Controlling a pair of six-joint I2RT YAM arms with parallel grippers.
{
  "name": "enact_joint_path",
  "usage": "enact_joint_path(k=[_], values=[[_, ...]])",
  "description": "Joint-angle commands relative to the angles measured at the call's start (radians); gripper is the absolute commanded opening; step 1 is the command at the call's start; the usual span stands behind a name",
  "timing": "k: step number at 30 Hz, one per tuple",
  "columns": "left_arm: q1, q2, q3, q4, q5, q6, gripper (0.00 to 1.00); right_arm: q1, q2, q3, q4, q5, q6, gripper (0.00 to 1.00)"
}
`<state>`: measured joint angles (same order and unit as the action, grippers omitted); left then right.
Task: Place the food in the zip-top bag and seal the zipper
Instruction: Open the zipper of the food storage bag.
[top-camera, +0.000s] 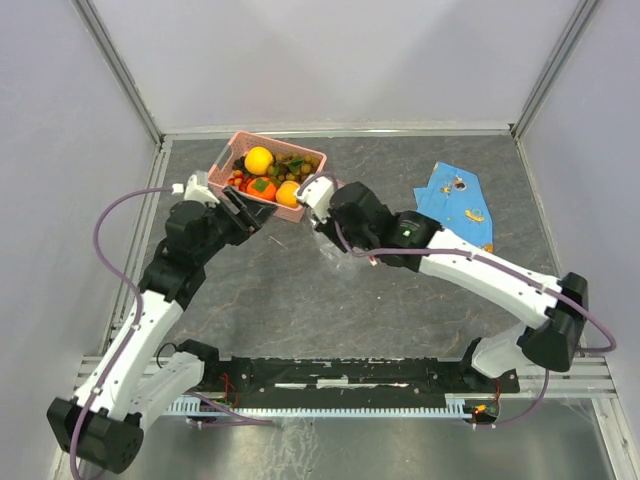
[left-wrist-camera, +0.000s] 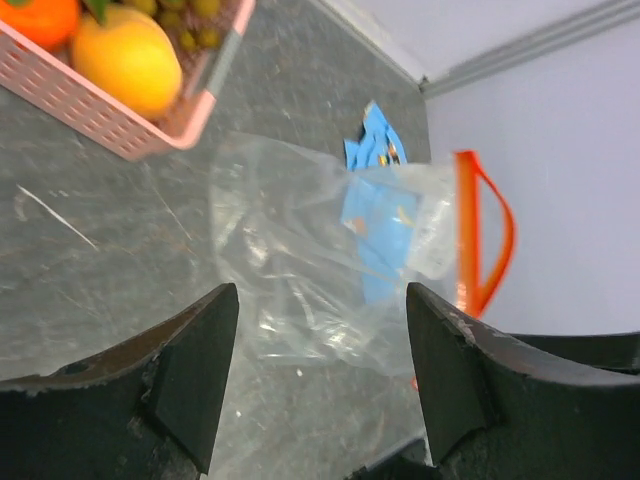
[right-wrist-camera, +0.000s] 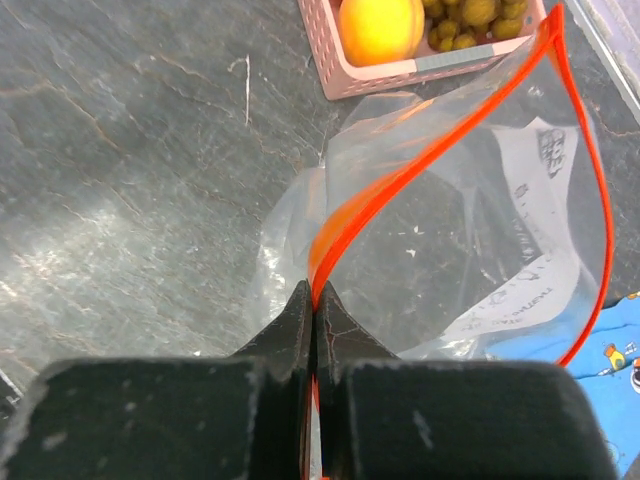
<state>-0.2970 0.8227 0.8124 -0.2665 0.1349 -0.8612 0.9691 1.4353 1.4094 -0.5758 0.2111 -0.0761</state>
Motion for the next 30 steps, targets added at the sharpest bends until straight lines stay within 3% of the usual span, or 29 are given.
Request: enact_joint_path(k=[1,10,24,30], values=[[-0.07,0.056,0.016,0.118,0.067,-0.117,0.74,0.038,0.063,-0.016,0.09,0.108,-0.041,0.02],[-0.215,0.145,-0.003,0.198,0.003,-0.167,0.73,0.11,0.166,-0.021,0.195,0.091,-0.003,0.02],[-0.219,0.195,0.0,0.022,-0.157,-0.075,0.61,0.142,0.209,-0.047,0.307,0.075,0.035,0.04],[-0.219,0.211,0.004,0.026,-0.141,-0.056,0.58,0.143,0.208,-0.058,0.333,0.09,0.024,0.05]])
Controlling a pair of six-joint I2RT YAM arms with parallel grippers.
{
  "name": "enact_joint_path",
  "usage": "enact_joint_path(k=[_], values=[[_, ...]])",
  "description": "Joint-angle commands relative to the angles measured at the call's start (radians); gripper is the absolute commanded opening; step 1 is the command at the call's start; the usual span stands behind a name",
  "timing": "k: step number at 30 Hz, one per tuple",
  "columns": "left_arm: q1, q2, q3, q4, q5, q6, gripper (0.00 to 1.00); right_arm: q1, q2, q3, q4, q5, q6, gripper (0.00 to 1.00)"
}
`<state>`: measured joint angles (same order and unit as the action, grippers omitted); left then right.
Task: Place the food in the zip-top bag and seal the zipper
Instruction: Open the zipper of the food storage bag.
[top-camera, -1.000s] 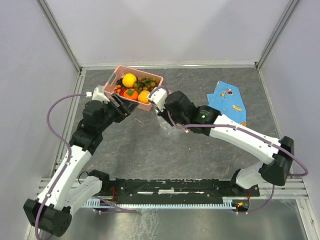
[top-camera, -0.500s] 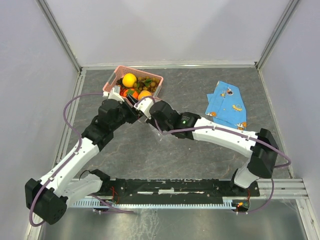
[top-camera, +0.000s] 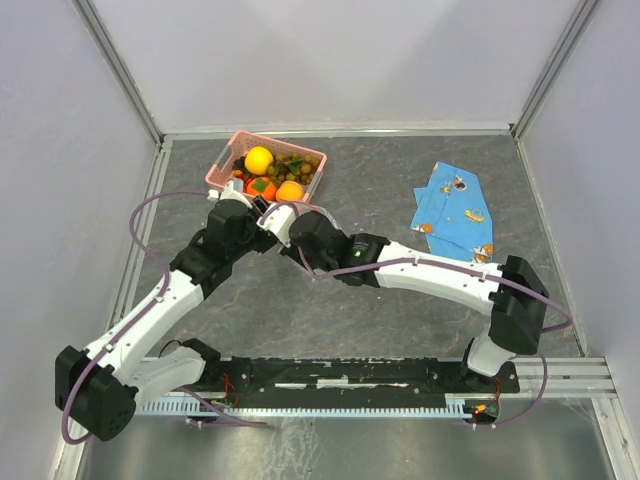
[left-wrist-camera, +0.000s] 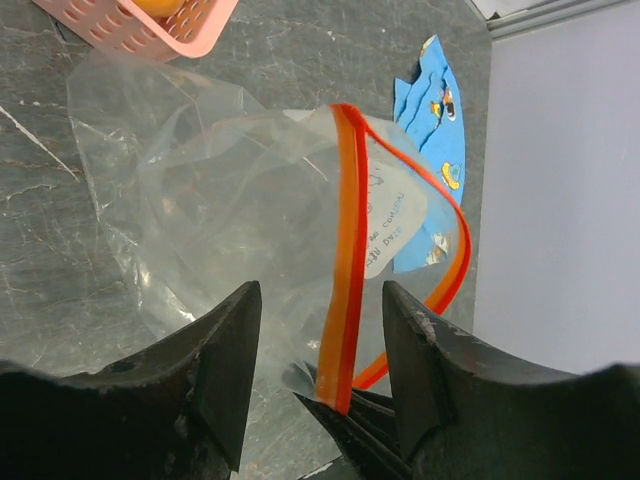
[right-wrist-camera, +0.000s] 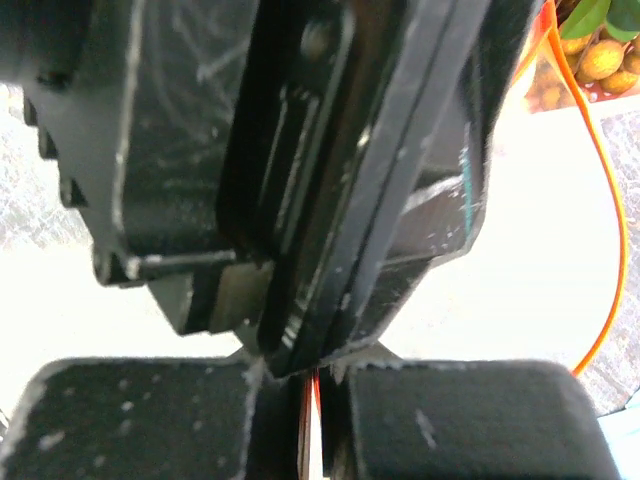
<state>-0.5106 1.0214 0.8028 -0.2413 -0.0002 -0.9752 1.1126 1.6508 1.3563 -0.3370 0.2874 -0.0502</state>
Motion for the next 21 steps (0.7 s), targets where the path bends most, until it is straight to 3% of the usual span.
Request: enact_joint_path(k=[1,6,9,12,18,21], values=[[-0.005,0.022,0.012,0.0,0.0,0.059,0.56,0.0,-0.006,-0.004,0.094,0.015,-0.003,0.05],[-0.005,0.018,0.006,-0.001,-0.001,0.076,0.35,0.0,-0.007,-0.003,0.095,0.007,-0.008,0.1],[-0.005,-0.012,-0.003,-0.002,-0.023,0.1,0.17,0.0,-0.025,0.01,0.059,-0.016,-0.002,0.17],[-0.005,-0.038,-0.011,-0.011,-0.044,0.131,0.05,0.0,-0.049,0.045,-0.022,-0.052,0.023,0.29],[-0.005,-0.065,-0.009,-0.032,-0.073,0.179,0.03,0.0,-0.148,0.07,-0.144,-0.095,0.078,0.47],[-0.005,-0.067,-0.008,-0.029,-0.069,0.189,0.03,-0.001,-0.151,0.131,-0.244,-0.025,0.114,0.51]])
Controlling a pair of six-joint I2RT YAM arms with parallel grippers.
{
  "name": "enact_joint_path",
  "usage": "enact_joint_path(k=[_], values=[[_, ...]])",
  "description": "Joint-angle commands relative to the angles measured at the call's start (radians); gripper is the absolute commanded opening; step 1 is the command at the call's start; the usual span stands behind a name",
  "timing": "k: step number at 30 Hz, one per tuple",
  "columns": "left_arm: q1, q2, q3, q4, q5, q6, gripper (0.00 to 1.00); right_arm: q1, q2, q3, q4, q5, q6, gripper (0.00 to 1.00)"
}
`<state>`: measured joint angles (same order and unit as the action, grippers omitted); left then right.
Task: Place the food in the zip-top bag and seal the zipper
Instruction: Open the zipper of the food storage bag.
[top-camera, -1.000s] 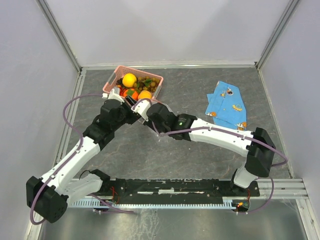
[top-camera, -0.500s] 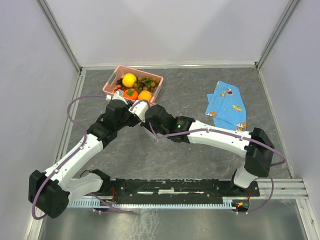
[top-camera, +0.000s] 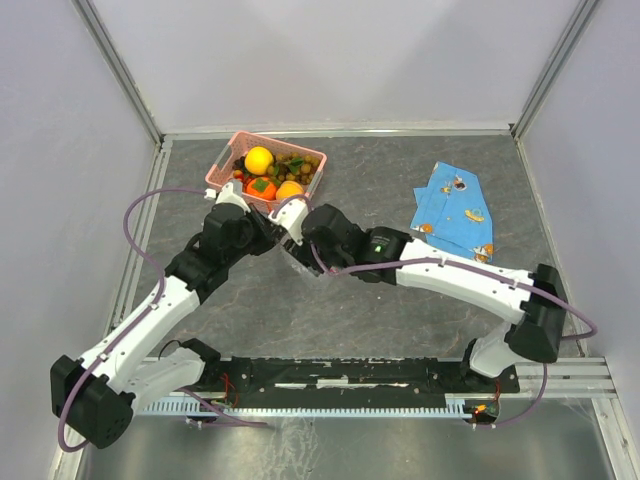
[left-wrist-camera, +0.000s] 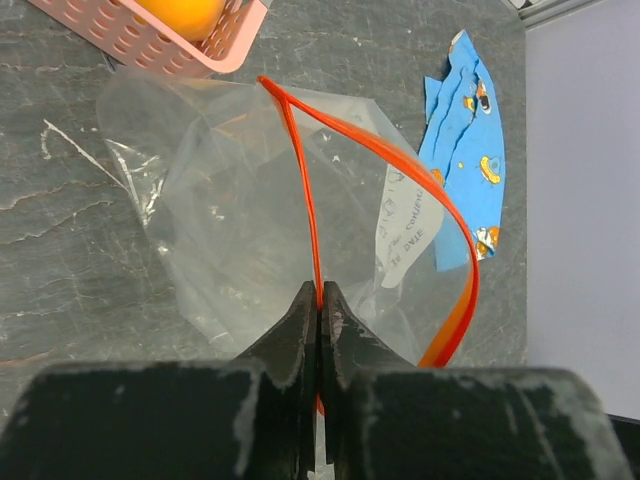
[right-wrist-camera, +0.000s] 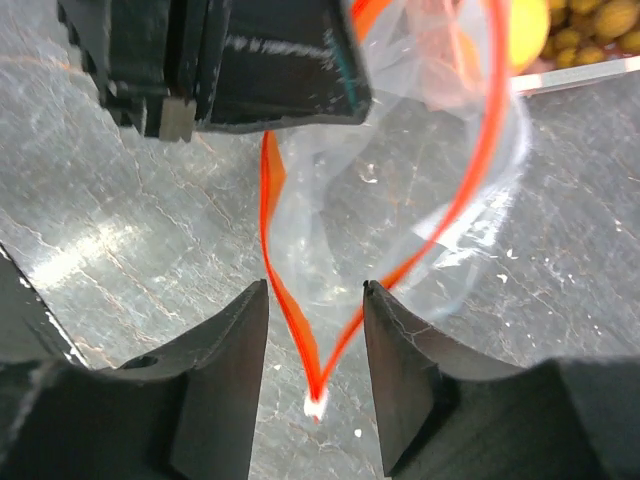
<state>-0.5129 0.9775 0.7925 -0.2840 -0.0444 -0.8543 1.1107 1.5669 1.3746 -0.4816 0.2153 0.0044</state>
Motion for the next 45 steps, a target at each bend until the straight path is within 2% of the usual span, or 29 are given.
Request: enact_joint_path(k=[1,7,13,16,20,21,24,26,31,33,36,42,45], values=[[-0.004,-0.023,0.002,0.014,-0.024,0.072,0.03,0.001,-0.07,0.123,-0.116,0.07,0.068,0.52],[-0.004,-0.018,-0.007,0.028,0.006,0.069,0.03,-0.006,-0.056,0.112,-0.082,0.254,0.161,0.63],[-0.003,-0.016,-0.004,0.027,0.019,0.069,0.03,-0.011,0.041,0.117,-0.025,0.289,0.238,0.64],[-0.003,-0.019,0.004,0.019,0.023,0.073,0.03,-0.014,0.082,0.101,-0.014,0.378,0.254,0.63],[-0.003,-0.032,0.002,0.008,0.011,0.079,0.03,-0.016,0.076,0.059,0.023,0.428,0.233,0.5],[-0.003,-0.033,0.003,0.001,0.011,0.081,0.03,-0.016,0.069,0.051,0.033,0.437,0.227,0.45],[-0.003,-0.036,0.007,-0.024,-0.003,0.085,0.03,-0.019,0.062,0.048,0.029,0.479,0.203,0.17],[-0.004,-0.043,0.013,-0.047,-0.015,0.074,0.1,-0.019,0.06,0.061,0.013,0.494,0.199,0.02],[-0.003,-0.057,-0.013,-0.046,0.004,-0.017,0.44,-0.014,0.04,0.072,0.029,0.496,0.199,0.02],[-0.004,-0.051,-0.013,-0.032,0.033,-0.049,0.53,-0.009,0.04,0.072,0.041,0.512,0.205,0.02],[-0.005,-0.032,0.004,-0.018,0.075,-0.1,0.6,-0.001,0.045,0.077,0.045,0.56,0.221,0.02],[-0.027,-0.025,0.024,-0.015,0.09,-0.218,0.61,0.001,0.033,0.068,0.047,0.662,0.23,0.02],[-0.039,-0.039,0.029,-0.019,0.075,-0.262,0.62,0.0,0.021,0.058,0.067,0.658,0.226,0.02]])
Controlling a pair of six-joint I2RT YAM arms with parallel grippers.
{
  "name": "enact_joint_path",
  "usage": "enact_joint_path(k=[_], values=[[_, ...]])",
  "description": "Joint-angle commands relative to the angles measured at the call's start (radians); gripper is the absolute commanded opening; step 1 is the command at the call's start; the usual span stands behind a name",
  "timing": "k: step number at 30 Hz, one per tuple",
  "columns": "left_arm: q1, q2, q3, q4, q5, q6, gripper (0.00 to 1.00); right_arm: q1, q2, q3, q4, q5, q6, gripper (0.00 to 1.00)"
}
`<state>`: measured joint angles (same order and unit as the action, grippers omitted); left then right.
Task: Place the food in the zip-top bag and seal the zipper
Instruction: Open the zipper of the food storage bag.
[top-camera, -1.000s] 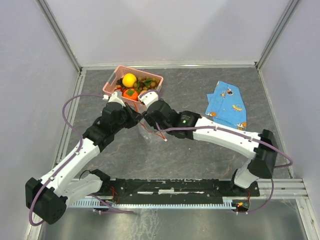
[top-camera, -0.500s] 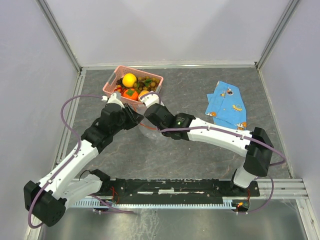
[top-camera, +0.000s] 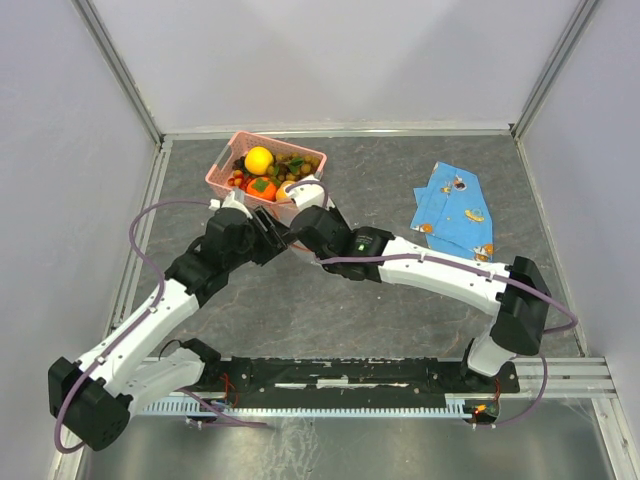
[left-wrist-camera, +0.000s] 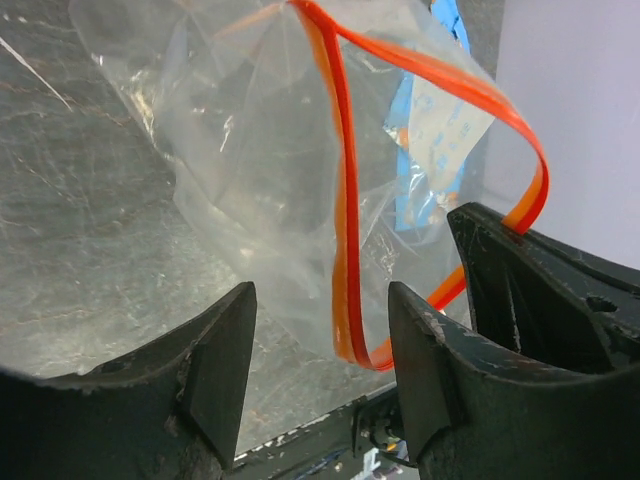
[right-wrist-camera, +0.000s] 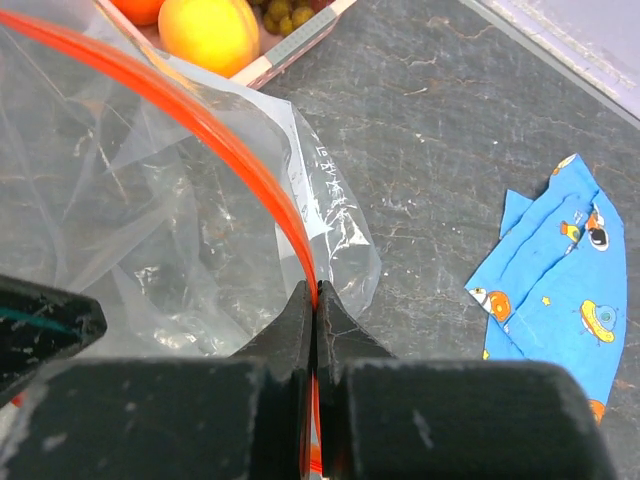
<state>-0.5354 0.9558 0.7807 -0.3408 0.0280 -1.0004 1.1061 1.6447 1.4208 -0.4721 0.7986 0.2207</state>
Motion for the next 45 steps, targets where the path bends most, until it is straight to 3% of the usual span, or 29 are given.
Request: enact_joint_path(k=[1,7,18,27,32,35,39,45], values=[[-0.022,-0.019,0.041,0.041,-0.009,-0.124,0.63,0.005,-0.06,0.004,0.066,0.071,0.011,0.02],[-0.048,0.049,0.057,0.067,-0.03,-0.128,0.58,0.006,-0.063,-0.026,0.105,0.056,0.009,0.02],[-0.058,0.009,0.002,-0.027,-0.112,-0.027,0.04,-0.027,-0.095,-0.096,0.092,0.198,-0.032,0.02],[-0.059,0.106,0.036,0.005,-0.055,0.167,0.03,-0.086,-0.216,-0.188,0.118,0.107,-0.133,0.02],[-0.058,0.15,0.106,0.076,0.049,0.262,0.03,-0.104,-0.245,-0.195,0.093,-0.002,-0.136,0.37],[-0.059,0.167,0.127,0.081,0.085,0.303,0.03,-0.133,-0.242,-0.172,0.064,-0.1,-0.157,0.52],[-0.059,0.175,0.132,0.094,0.126,0.33,0.03,-0.163,-0.217,-0.137,0.037,-0.188,-0.183,0.61],[-0.059,0.184,0.133,0.116,0.166,0.338,0.03,-0.188,-0.168,-0.114,0.057,-0.226,-0.166,0.61]])
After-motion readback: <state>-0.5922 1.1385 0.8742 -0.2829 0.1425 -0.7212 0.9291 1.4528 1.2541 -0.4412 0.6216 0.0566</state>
